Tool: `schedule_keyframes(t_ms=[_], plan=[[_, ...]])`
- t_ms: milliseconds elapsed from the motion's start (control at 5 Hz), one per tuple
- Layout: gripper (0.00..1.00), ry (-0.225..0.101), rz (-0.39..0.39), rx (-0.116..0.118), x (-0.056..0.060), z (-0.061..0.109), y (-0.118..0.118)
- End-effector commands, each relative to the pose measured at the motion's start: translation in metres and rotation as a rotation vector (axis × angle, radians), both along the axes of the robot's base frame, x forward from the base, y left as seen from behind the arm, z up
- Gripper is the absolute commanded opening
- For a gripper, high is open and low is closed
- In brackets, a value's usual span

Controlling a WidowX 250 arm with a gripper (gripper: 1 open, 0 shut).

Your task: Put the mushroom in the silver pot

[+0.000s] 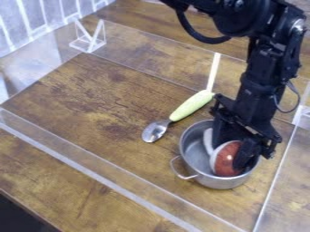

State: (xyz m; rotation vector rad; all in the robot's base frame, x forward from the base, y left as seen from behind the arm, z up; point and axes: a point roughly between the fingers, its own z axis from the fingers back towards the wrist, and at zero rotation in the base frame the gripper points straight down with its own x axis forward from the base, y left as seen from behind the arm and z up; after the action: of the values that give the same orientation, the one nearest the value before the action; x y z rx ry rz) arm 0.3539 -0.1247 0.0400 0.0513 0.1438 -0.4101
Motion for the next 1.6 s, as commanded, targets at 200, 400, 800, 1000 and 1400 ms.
schedule_keyframes(t_ms=[200,400,800,1000,1400], plan=[[1.00,-0.161,-0.009,-0.011,0.006,0.089,0.022],[1.00,-0.205,0.005,0.017,0.007,0.125,0.036],[1.00,-0.248,0.040,0.009,0.007,0.122,0.053],[1.00,-0.234,0.084,0.006,0.001,0.109,0.051],[1.00,-0.234,0.287,0.009,-0.009,0.086,0.054]])
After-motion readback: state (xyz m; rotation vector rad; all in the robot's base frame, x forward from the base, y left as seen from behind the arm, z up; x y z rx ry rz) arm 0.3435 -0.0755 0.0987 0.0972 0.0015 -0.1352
